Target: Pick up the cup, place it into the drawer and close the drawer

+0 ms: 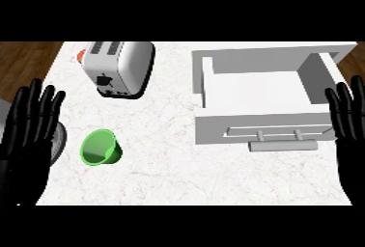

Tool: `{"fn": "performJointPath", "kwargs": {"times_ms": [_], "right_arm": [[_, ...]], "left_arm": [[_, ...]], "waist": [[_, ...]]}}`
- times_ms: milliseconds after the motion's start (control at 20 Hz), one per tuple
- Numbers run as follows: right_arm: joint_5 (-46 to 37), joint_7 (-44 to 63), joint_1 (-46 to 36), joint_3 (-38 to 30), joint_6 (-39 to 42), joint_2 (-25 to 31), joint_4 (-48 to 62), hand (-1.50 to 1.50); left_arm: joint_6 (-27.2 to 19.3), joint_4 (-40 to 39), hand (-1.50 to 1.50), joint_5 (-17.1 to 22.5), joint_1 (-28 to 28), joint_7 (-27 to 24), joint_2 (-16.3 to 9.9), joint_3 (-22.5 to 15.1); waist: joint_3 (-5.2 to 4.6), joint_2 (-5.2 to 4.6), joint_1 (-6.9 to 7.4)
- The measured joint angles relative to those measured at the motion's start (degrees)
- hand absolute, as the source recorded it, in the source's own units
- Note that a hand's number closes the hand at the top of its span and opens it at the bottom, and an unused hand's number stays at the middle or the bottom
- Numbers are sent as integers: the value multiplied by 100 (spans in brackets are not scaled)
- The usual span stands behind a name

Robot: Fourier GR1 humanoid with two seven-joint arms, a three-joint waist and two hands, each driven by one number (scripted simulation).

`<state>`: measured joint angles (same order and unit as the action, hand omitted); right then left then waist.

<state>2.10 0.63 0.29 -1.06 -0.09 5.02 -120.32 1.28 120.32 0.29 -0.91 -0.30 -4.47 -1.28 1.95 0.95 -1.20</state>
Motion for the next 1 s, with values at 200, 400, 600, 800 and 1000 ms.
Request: {"fn": "performJointPath", "kwargs": {"times_ms": [200,400,600,800,1000], "right_arm": [[-104,-115,-39,69,-33,-67,40,-150],[-104,-20,-73,177,196,77,184,-150],[53,383,-332,217,440,249,392,-150],[219,631,-501,101,588,344,442,-150],[186,564,-678,92,640,312,709,-150]], "left_arm": [[213,87,-150,138,-98,-65,-107,42],[325,42,-150,757,-365,156,-80,376],[331,-515,-150,1272,-329,240,-9,748],[479,-1135,-150,1593,-170,125,-112,1123],[485,-1707,-150,1505,-36,-27,-188,1292]], "waist": [[-123,-57,82],[-173,-87,149],[-191,-100,146],[-195,-99,130],[-195,-99,125]]}}
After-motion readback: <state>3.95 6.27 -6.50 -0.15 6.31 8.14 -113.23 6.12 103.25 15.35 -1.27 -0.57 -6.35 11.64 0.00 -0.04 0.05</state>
